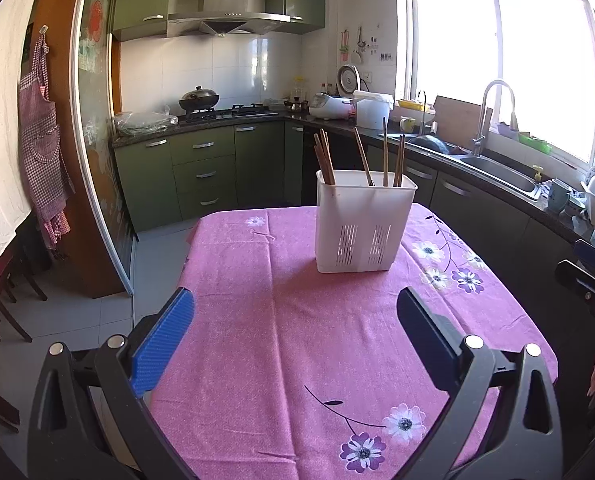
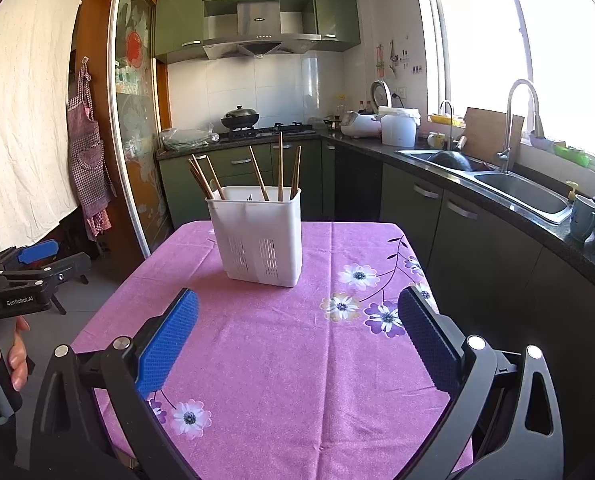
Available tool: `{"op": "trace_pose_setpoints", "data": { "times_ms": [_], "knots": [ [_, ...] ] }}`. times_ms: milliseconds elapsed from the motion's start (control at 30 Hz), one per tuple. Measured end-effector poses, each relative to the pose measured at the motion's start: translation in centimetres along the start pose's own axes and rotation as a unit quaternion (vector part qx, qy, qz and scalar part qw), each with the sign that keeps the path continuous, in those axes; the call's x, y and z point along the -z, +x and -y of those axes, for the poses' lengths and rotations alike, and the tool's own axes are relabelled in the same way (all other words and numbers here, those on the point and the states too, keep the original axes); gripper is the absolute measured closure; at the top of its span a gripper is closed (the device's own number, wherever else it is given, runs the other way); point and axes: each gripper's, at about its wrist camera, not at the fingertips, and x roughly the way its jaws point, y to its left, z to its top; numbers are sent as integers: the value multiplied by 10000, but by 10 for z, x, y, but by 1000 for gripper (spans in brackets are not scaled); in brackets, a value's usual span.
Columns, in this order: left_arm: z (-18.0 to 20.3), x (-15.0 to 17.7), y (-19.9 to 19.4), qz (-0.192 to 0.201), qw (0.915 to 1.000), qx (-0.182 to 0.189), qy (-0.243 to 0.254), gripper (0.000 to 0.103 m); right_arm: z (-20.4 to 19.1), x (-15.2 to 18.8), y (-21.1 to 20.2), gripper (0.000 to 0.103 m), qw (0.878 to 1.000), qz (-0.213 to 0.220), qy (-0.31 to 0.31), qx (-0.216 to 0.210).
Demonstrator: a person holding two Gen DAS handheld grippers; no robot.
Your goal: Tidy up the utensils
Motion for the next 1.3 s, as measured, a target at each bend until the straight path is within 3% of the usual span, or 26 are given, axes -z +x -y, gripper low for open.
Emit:
{"op": "trace_pose_setpoints", "data": {
  "times_ms": [600,1300],
  "knots": [
    [-15,15,-39,119,9996,5,-268,7,-23,13,-36,5,9996,75,-286,21],
    [-12,14,-50,172,9996,47,-214,7,-27,11,-35,5,9995,59,-314,-63]
  ]
}}
